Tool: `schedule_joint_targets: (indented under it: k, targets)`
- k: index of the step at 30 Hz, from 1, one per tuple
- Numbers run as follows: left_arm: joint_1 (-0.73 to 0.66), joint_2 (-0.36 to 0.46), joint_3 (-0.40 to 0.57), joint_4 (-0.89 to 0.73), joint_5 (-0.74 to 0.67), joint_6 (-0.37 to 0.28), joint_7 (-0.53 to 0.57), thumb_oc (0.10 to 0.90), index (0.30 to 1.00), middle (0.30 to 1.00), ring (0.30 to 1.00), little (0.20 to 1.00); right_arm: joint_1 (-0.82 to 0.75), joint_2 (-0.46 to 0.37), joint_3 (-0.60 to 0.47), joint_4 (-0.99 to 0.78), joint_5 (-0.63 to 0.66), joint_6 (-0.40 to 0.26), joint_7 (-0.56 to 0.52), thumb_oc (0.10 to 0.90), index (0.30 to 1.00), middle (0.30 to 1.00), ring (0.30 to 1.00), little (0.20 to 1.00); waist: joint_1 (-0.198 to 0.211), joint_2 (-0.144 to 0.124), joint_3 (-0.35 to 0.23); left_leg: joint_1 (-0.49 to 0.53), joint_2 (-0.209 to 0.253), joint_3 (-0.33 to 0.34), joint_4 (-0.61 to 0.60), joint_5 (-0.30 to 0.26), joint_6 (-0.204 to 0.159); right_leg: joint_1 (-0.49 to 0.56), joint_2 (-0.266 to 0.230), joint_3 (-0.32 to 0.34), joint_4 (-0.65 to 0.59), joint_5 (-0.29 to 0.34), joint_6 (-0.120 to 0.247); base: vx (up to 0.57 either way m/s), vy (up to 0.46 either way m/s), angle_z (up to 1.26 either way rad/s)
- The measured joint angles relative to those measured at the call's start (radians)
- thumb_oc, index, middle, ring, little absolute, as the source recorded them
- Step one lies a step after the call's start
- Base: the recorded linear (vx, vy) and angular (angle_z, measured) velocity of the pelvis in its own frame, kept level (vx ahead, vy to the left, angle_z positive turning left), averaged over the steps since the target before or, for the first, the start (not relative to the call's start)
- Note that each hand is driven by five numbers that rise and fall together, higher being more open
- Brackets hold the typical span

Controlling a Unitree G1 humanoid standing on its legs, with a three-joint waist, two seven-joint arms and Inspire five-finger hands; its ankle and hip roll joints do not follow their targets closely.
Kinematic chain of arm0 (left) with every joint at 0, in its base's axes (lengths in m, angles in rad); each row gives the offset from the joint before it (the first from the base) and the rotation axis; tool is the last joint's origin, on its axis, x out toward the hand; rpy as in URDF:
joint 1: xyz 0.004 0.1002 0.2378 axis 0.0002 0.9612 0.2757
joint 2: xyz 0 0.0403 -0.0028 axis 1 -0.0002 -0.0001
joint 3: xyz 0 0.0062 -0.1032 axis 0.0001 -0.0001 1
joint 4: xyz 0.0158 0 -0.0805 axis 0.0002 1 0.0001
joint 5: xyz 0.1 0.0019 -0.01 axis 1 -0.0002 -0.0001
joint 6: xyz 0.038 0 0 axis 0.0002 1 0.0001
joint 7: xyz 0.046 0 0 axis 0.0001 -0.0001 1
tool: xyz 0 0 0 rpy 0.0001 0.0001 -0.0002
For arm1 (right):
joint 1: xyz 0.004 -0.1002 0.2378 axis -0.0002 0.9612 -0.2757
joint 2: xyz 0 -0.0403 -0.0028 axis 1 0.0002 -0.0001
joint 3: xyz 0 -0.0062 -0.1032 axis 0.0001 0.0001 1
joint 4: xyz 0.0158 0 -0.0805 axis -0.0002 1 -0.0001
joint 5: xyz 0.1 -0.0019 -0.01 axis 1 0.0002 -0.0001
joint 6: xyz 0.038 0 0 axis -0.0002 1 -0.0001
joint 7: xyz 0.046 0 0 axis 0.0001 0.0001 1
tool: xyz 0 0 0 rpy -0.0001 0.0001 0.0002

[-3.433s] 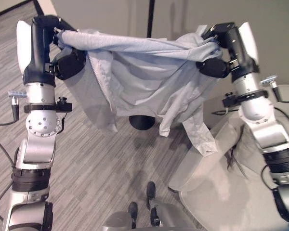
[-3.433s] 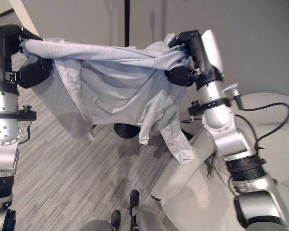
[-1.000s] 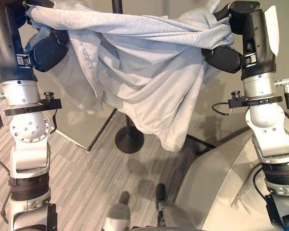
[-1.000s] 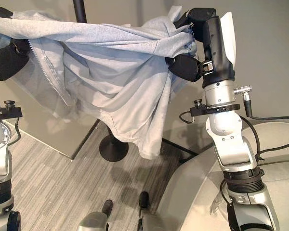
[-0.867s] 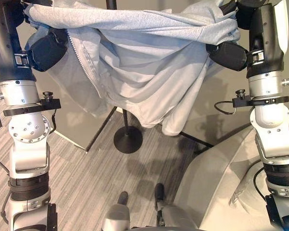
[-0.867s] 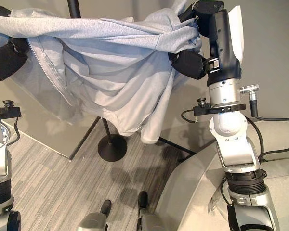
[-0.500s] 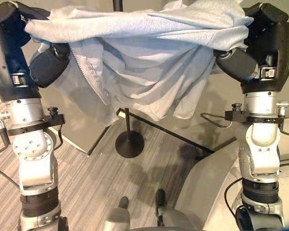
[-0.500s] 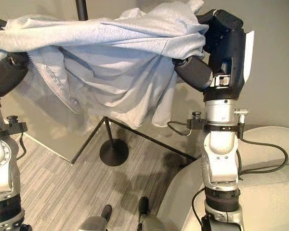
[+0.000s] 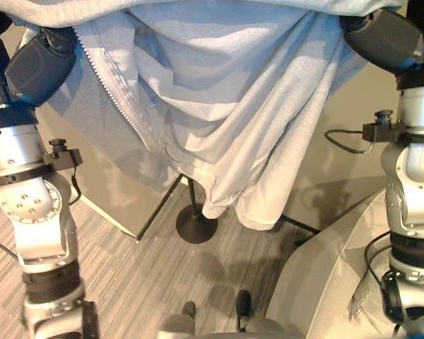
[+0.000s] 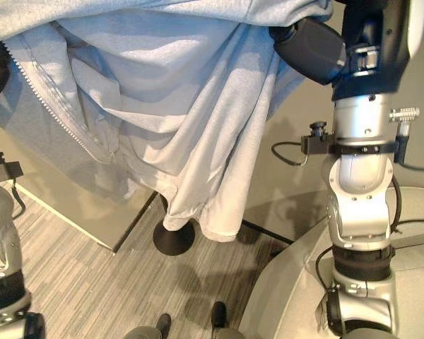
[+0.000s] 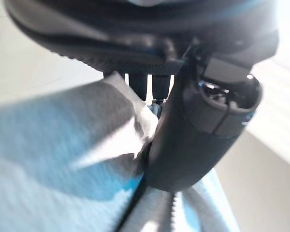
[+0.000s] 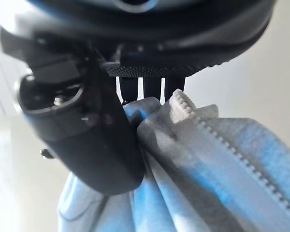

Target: Hang the clothes on the sofa on the clothes rack.

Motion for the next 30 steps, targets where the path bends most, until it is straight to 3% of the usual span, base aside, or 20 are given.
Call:
schedule_joint_targets:
  k: [3,6,9,12,13,14,17,18,21,23,26,30]
  targets:
    - [-0.042,0.072,-0.038,0.07,0.034,0.003,0.025,0.4,0.3,0.3,0.3,0.3,-0.042,-0.002,0.054,0.073,0.002,0.005,-0.014,0.4,0.3,0.3,0.3,0.3,-0.003,-0.014,-0.016,0.001,0.002,0.0,-0.004,0.002,-0.002,0.0,0.001,-0.001,0.0,0.0,0.0,0.01,-0.006,-0.01]
    - [-0.102,0.248,-0.132,0.215,0.112,0.005,0.064,0.4,0.3,0.3,0.3,0.3,-0.151,-0.031,0.197,0.212,0.008,-0.003,-0.021,0.4,0.3,0.3,0.3,0.3,-0.006,-0.03,-0.024,0.003,0.003,0.003,-0.002,0.004,-0.002,0.0,0.003,0.001,0.0,0.001,0.001,0.01,-0.006,-0.02]
    - [-0.195,0.301,-0.227,0.335,0.147,0.012,0.1,0.4,0.3,0.3,0.3,0.3,-0.228,-0.034,0.309,0.312,0.015,0.008,-0.023,0.4,0.3,0.3,0.3,0.3,0.004,-0.038,-0.026,0.004,0.003,0.003,-0.006,0.006,-0.002,0.0,0.003,0.001,0.0,0.002,0.002,0.01,0.0,0.01]
    - [-0.276,0.306,-0.309,0.404,0.146,0.042,0.121,0.4,0.3,0.3,0.3,0.3,-0.29,-0.033,0.396,0.395,0.042,0.017,-0.025,0.4,0.3,0.3,0.3,0.3,0.009,-0.051,-0.026,0.004,0.003,0.003,-0.008,0.006,-0.002,-0.001,0.003,0.0,0.0,0.002,0.001,0.0,0.0,0.0]
    - [-0.333,0.31,-0.365,0.461,0.146,0.044,0.126,0.4,0.3,0.3,0.3,0.3,-0.32,-0.033,0.428,0.437,0.054,0.019,-0.026,0.4,0.3,0.3,0.3,0.3,0.013,-0.056,-0.025,0.004,0.003,0.003,-0.007,0.007,-0.002,-0.001,0.003,0.0,0.0,0.002,0.002,0.0,0.0,0.0]
    - [-0.442,0.327,-0.489,0.566,0.142,0.059,0.127,0.4,0.3,0.3,0.3,0.3,-0.367,-0.032,0.477,0.505,0.055,0.035,-0.026,0.4,0.3,0.3,0.3,0.3,0.02,-0.065,-0.021,0.002,0.003,0.003,-0.007,0.008,-0.002,-0.003,0.003,0.0,0.0,0.002,0.002,0.0,0.0,0.0]
    - [-0.523,0.334,-0.59,0.648,0.137,0.066,0.126,0.4,0.3,0.3,0.3,0.3,-0.419,-0.032,0.532,0.568,0.064,0.041,-0.028,0.4,0.3,0.3,0.3,0.3,0.02,-0.074,-0.018,0.001,0.003,0.003,-0.011,0.008,-0.002,-0.008,0.003,0.001,0.0,0.002,0.002,0.0,0.0,0.0]
    - [-0.603,0.335,-0.694,0.734,0.133,0.071,0.124,0.4,0.3,0.3,0.3,0.3,-0.479,-0.031,0.593,0.632,0.08,0.053,-0.028,0.4,0.3,0.3,0.3,0.3,0.02,-0.078,-0.016,-0.003,0.003,0.004,-0.013,0.009,-0.001,-0.015,0.002,0.002,0.0,0.002,0.002,0.0,0.0,0.0]
    - [-0.668,0.332,-0.785,0.804,0.121,0.082,0.119,0.4,0.3,0.3,0.3,0.3,-0.517,-0.012,0.615,0.683,0.093,0.064,-0.028,0.4,0.3,0.3,0.3,0.3,0.011,-0.08,-0.014,-0.002,0.004,0.006,-0.02,0.01,-0.001,-0.019,0.003,0.001,0.0,0.002,0.002,0.03,0.014,0.0]
    - [-0.755,0.323,-0.874,0.9,0.097,0.089,0.107,0.4,0.3,0.3,0.3,0.3,-0.582,0.043,0.638,0.761,0.098,0.079,-0.028,0.4,0.3,0.3,0.3,0.3,-0.004,-0.085,-0.009,-0.002,0.004,0.013,-0.022,0.01,-0.001,-0.02,0.003,0.002,0.0,0.002,0.002,0.0,0.006,-0.03]
    - [-0.851,0.308,-0.918,0.957,0.094,0.085,0.111,0.4,0.3,0.3,0.3,0.3,-0.624,0.045,0.663,0.789,0.096,0.082,-0.029,0.4,0.3,0.3,0.3,0.3,-0.008,-0.106,0.043,-0.024,0.0,0.028,-0.016,0.01,-0.001,-0.043,0.001,0.005,0.0,0.003,0.003,-0.02,0.033,-0.06]
    - [-0.728,0.306,-0.842,0.865,0.098,0.089,0.107,0.4,0.3,0.3,0.3,0.3,-0.484,0.072,0.574,0.664,0.09,0.094,-0.027,0.4,0.3,0.3,0.3,0.3,-0.006,-0.107,0.046,-0.044,0.001,0.036,-0.017,0.01,-0.001,-0.065,0.002,0.014,0.0,0.006,0.003,0.02,0.011,-0.04]
